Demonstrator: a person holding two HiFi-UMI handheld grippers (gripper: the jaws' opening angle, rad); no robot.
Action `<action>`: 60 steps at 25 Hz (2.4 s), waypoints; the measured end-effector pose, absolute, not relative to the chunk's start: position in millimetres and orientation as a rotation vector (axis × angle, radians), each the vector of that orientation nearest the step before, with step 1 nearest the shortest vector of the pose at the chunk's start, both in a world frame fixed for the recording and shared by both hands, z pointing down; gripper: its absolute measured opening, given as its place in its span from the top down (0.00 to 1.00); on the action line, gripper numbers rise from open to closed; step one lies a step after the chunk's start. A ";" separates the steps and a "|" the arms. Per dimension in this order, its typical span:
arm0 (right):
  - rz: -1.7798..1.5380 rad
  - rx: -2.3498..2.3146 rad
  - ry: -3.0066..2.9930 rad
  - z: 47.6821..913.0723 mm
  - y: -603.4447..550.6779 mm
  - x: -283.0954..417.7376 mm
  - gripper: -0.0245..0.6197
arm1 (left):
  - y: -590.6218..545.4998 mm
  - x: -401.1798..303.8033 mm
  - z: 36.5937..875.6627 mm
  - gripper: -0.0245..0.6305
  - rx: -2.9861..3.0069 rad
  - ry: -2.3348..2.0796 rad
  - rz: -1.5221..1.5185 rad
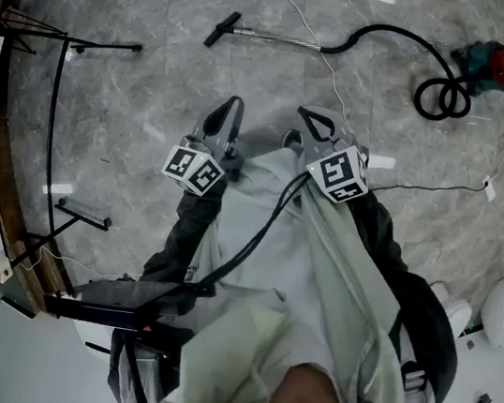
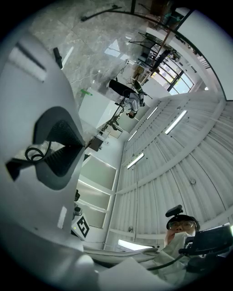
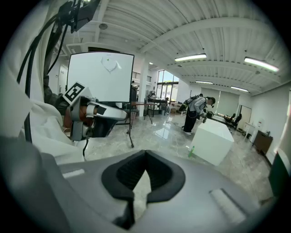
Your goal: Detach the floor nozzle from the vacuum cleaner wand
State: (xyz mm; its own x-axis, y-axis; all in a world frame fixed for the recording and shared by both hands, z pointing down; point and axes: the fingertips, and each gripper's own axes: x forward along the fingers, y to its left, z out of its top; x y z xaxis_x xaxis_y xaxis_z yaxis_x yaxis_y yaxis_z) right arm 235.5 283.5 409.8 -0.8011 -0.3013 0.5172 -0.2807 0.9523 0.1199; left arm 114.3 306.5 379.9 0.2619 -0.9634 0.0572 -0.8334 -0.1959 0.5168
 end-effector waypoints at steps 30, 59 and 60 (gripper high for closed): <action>0.049 0.362 -2.541 430.9 266.6 252.7 0.96 | 325.0 121.4 393.4 0.96 1.963 -1.741 -0.429; -0.058 0.328 -2.282 557.4 53.8 25.5 0.96 | 95.2 -140.9 495.2 0.96 1.907 -1.455 -0.296; -0.124 0.268 -2.257 573.7 49.5 18.2 0.96 | 87.8 -145.7 512.9 0.96 1.889 -1.458 -0.286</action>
State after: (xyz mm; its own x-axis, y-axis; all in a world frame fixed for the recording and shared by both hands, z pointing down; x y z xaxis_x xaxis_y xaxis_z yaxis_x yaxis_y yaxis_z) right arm 18.2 49.5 573.7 -0.6257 -0.2335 0.7443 -0.1509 0.9724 0.1782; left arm -145.7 87.8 512.9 0.3355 -0.9095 0.2456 -0.7492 -0.0995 0.6548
